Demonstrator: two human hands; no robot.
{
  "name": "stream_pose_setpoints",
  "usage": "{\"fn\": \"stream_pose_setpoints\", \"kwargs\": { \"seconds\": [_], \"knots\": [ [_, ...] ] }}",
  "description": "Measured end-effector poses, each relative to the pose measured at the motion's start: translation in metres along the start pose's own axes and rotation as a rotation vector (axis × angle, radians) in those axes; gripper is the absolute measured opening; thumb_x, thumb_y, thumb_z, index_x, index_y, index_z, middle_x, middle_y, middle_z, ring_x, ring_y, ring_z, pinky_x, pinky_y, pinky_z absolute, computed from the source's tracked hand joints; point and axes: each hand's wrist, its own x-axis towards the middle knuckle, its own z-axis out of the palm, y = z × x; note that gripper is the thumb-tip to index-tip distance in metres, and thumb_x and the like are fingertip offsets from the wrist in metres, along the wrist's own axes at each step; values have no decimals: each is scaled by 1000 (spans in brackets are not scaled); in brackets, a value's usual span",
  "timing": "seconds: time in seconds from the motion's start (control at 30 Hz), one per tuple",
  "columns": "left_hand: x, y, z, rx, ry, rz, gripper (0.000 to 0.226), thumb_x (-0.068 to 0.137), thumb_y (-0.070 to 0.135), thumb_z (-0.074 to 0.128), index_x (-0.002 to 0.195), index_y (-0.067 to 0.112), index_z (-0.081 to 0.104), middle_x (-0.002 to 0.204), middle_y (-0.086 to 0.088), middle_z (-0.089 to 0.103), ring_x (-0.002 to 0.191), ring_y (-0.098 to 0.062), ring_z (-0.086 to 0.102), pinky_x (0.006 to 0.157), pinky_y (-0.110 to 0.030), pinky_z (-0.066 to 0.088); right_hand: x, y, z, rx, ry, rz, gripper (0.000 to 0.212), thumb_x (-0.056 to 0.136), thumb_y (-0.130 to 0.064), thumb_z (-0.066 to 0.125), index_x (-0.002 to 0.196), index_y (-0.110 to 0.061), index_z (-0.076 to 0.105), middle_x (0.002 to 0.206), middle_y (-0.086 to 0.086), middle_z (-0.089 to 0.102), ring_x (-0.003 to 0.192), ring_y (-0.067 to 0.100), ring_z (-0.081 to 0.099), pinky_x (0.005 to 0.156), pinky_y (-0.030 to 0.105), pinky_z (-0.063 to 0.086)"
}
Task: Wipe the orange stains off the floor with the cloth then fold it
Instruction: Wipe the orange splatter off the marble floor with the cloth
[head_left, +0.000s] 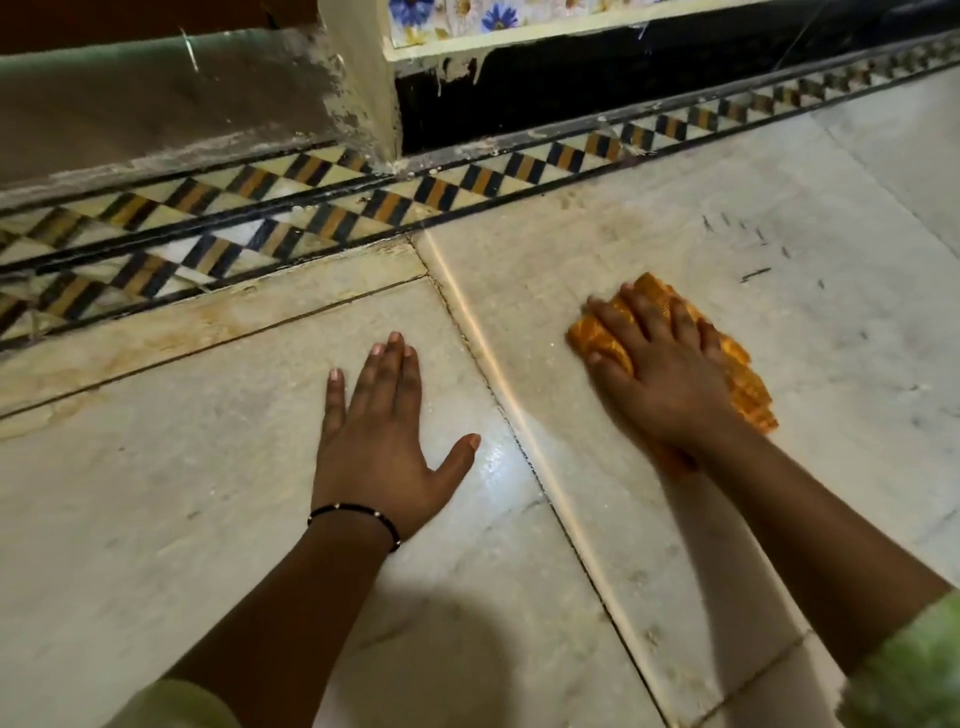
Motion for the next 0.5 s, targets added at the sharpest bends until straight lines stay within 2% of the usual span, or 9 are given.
{"fn": "stream_pose_setpoints", "kwargs": {
  "seconds": [0.13, 0.2, 0.3, 0.4, 0.5],
  "knots": [
    [1, 0, 0, 21, -4, -2, 93, 82, 72, 20, 151, 11, 7, 159, -5, 0, 145, -16, 2, 116, -46, -1, 96, -43, -6, 68, 14, -17, 61, 90, -69, 17, 147, -52, 0, 162, -2, -3, 145, 37, -8, 112, 63, -5],
    [2, -3, 0, 39, -7, -12, 93, 82, 72, 18, 151, 11, 5, 159, -4, -1, 145, -16, 1, 116, -45, -3, 120, -91, -2, 37, 27, -113, 59, 93, -65, 20, 148, -50, 6, 162, 0, 0, 145, 37, -9, 112, 63, -7],
    [3, -2, 0, 58, -39, -18, 93, 82, 74, 14, 151, 12, 2, 159, -4, -4, 145, -16, -2, 117, -46, -4, 93, -133, 2, -51, 37, -346, 55, 97, -59, 19, 149, -48, 6, 162, 1, -2, 146, 36, -10, 113, 61, -7],
    [3, -1, -3, 47, -56, -30, 94, 82, 74, 13, 151, 11, 4, 159, -6, -2, 145, -18, 1, 117, -48, 1, 26, -98, 3, -27, 12, -477, 52, 99, -55, 19, 148, -52, 2, 162, -4, -5, 146, 28, -14, 115, 55, -11],
    [3, -1, -3, 23, -60, -14, 93, 83, 73, 20, 150, 9, 11, 159, -6, 4, 145, -19, 6, 117, -49, 6, -10, -37, 0, -21, -50, -347, 53, 93, -60, 15, 144, -59, -2, 159, -15, -10, 146, 22, -14, 116, 55, -6]
  ]
}}
